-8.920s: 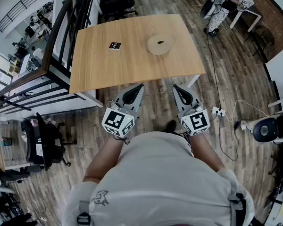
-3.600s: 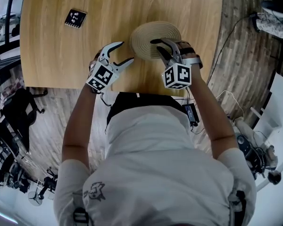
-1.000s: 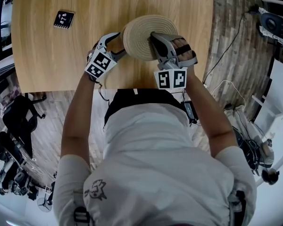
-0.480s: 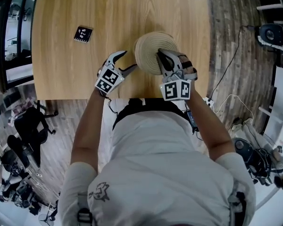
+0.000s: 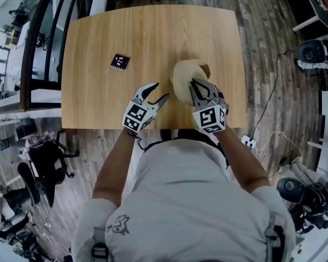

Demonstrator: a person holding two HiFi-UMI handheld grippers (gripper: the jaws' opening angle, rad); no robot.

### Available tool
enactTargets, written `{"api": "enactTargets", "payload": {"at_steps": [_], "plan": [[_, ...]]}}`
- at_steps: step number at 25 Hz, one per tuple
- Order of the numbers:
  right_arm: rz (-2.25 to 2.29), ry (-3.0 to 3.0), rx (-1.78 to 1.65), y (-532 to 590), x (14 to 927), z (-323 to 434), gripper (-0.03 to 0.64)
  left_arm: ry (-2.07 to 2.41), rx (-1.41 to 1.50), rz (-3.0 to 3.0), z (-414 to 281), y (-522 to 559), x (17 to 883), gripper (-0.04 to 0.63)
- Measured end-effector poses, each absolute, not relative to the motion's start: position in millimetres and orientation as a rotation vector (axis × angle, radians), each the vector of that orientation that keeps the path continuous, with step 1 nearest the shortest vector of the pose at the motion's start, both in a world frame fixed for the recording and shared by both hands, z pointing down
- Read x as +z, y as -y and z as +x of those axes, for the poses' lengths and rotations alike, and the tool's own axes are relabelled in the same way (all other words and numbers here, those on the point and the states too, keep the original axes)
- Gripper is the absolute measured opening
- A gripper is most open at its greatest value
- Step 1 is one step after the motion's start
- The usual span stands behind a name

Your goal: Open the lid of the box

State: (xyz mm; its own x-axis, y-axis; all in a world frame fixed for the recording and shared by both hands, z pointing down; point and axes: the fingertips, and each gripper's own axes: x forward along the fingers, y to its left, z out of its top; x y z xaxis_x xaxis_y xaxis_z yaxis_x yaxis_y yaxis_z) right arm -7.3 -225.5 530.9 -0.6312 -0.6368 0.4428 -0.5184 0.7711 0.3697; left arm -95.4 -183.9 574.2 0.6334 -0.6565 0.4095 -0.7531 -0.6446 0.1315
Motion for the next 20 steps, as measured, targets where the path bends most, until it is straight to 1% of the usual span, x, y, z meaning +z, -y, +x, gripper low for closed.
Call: {"api": "enactTargets", "payload": {"at_steps": [3,7,14,16,20], "plan": [[0.903,2.431,-0.238,212.6,516.1,-11.9,0.037,1.17,0.391,2.564,-101.2,170.3,548.9,0.192],[0.98,2.483,-0.185,201.5,495.2,-14.8,0.037,1.242,0.364,2.564,-112.2,166.3,518.1,0.121],[1.037,2.566,-0.101,175.0,469.8,-19.9,0.038,1.32,0.268,2.589,-120.4,149.9,467.7,0.029],[1.055,2.584,-0.087,170.2,461.7,-19.4,0.038,1.309,0.219,2.584,-119.5,144.1,455.6,0.009],[1.074,2.608,-0.083,161.2,448.3,-20.4,0.038,1.294,0.168,2.6,-117.2,132.7,439.6,0.006]]}}
